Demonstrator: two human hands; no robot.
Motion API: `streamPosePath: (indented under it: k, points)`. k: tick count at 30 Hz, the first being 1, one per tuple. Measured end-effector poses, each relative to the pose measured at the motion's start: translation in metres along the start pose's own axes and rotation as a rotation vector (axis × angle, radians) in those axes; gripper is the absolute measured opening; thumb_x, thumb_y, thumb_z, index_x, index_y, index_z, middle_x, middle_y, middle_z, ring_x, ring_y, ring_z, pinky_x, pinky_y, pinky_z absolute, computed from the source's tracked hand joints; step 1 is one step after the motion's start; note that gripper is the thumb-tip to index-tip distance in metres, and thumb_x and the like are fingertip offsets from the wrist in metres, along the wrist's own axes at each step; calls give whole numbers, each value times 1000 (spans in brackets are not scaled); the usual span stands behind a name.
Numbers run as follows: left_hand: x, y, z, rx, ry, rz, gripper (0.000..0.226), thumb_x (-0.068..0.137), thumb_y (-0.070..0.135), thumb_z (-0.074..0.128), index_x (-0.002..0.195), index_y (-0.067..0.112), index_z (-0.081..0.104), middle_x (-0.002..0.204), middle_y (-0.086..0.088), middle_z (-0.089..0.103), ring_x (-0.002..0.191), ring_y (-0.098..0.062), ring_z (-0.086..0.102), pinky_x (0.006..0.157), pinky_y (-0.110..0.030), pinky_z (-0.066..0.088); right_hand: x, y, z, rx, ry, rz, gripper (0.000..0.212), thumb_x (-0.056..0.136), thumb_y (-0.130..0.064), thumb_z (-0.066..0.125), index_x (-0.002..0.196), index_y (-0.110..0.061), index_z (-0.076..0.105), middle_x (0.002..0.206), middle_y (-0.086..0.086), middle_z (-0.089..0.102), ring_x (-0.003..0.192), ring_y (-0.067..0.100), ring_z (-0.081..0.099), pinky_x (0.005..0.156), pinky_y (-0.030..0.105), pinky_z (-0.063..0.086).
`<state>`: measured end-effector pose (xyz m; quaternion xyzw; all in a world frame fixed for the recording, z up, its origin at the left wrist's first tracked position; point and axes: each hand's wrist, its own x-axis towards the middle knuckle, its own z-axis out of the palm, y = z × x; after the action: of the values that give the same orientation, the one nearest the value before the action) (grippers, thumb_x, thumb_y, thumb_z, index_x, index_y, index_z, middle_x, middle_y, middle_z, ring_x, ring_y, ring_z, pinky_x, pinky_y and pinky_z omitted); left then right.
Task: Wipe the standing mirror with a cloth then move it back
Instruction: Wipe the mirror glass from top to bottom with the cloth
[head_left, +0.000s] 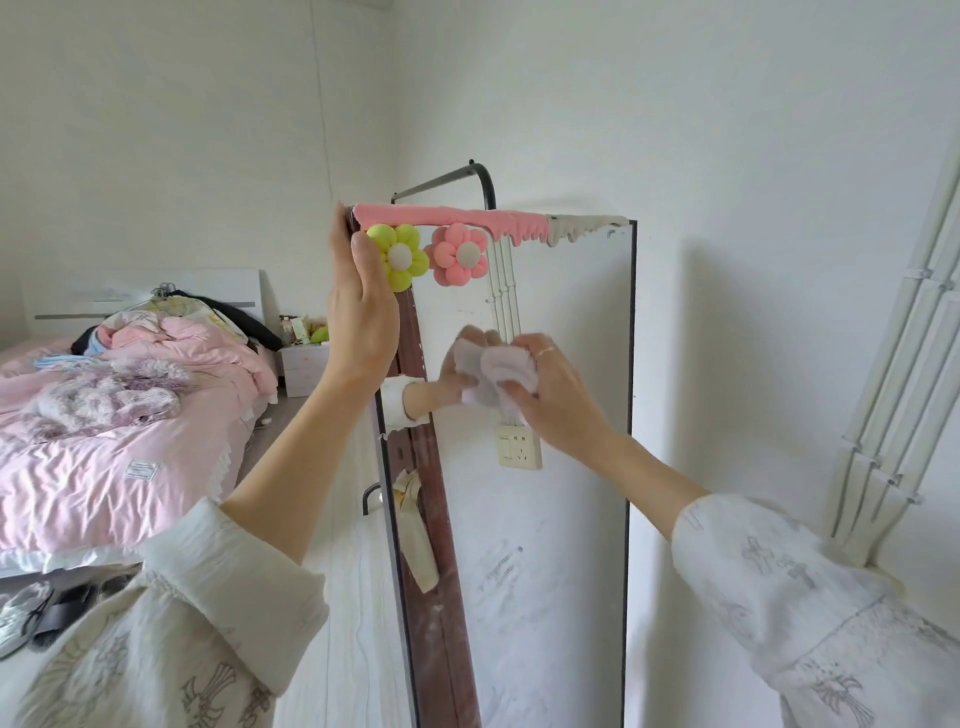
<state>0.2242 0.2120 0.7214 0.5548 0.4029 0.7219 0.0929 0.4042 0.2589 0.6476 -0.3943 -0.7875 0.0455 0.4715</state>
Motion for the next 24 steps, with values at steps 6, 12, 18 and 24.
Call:
streamPosePath:
  k: [6, 12, 18, 24]
  points:
    - [-11, -13, -8, -1, -46, -118, 29, 101, 35, 18, 98, 16, 39, 79, 13, 38, 69, 6, 39, 67, -14, 35, -3, -37, 22, -52, -9, -244, 32, 82, -8, 58, 113, -3, 52, 101, 7, 47, 87, 19, 46, 71, 27, 40]
    - [-24, -29, -21, 124, -52, -157, 23, 101, 24, 24, 89, 11, 38, 71, 6, 29, 61, -5, 28, 52, -4, 32, -75, -18, 52, -260, -407, -444, 17, 80, 1, 58, 96, 2, 61, 96, 18, 54, 94, 31, 54, 63, 42, 54]
    - [-22, -30, -26, 159, -127, -149, 24, 101, 26, 26, 90, 12, 41, 73, 7, 34, 64, -3, 33, 53, -1, 31, -52, -30, 30, -67, -353, -442, 19, 80, -3, 49, 88, -17, 59, 93, -22, 36, 91, -10, 44, 71, 21, 50]
    - [-26, -27, -27, -9, -191, -172, 30, 100, 27, 32, 73, 17, 38, 70, 7, 33, 59, 5, 37, 59, -10, 31, 16, -48, 6, 6, 174, -73, 32, 81, -13, 62, 111, -10, 50, 98, 1, 49, 83, 17, 51, 68, 29, 42]
